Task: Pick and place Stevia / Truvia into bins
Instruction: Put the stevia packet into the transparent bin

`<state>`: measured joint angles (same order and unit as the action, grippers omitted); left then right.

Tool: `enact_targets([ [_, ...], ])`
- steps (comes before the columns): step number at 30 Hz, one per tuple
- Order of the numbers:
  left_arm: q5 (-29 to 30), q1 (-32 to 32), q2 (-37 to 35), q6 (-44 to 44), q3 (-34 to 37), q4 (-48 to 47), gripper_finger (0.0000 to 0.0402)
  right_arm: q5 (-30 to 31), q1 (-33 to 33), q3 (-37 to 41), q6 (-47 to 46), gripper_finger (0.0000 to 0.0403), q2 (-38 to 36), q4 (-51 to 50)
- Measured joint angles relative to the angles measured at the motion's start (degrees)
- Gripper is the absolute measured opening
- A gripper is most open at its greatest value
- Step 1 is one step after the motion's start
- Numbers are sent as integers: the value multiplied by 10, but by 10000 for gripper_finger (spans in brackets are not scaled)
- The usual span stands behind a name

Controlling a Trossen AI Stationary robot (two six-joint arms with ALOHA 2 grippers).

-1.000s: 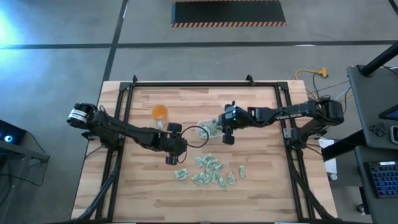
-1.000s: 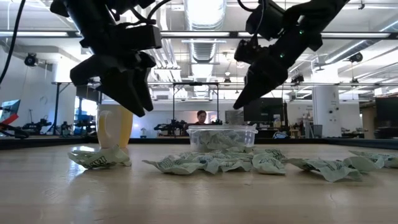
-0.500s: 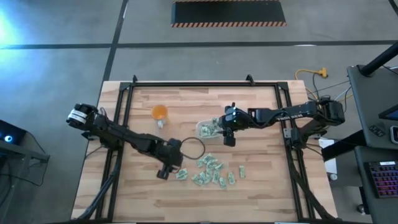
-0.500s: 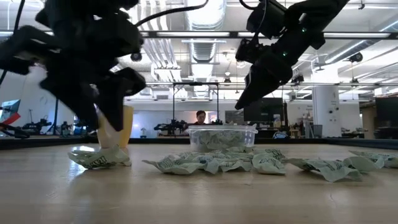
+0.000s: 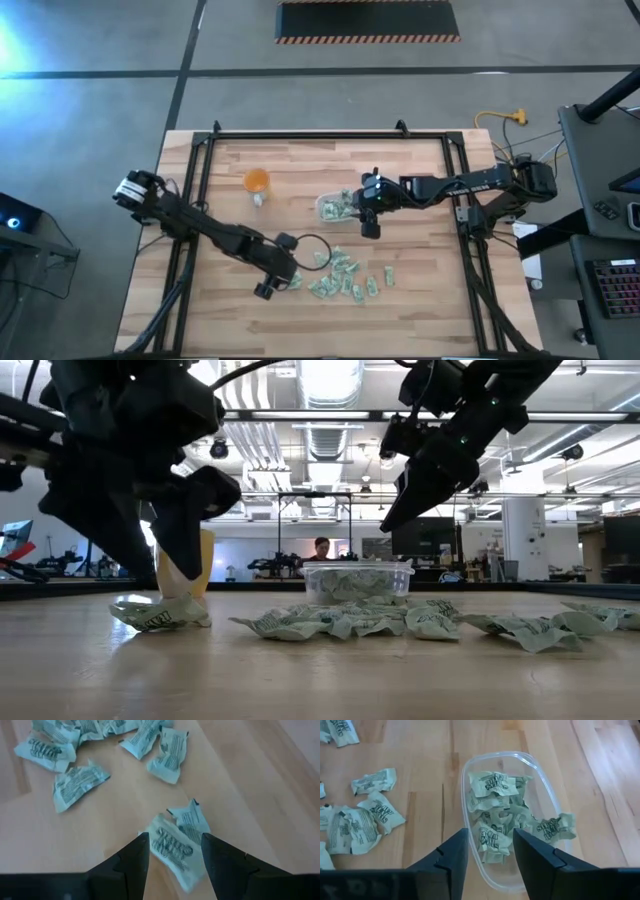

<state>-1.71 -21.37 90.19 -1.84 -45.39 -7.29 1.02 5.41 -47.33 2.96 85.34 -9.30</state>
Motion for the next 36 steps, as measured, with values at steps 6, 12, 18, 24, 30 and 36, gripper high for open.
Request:
enact_targets([
  [6,3,3,16,0,-2,4,164,0,-3,0,0,145,-1,-6],
  [12,5,7,16,31,-1,3,164,0,-3,0,-6,142,-1,-8],
  [18,5,8,18,45,2,4,164,0,-3,0,-10,136,-1,-8],
  [24,5,12,24,45,7,4,164,0,-3,0,-13,141,-1,-7],
  [30,-2,12,24,45,6,-10,164,0,-3,0,-13,138,-1,-7],
  [36,-4,12,25,45,6,-18,148,0,-3,0,-14,135,-1,-8],
])
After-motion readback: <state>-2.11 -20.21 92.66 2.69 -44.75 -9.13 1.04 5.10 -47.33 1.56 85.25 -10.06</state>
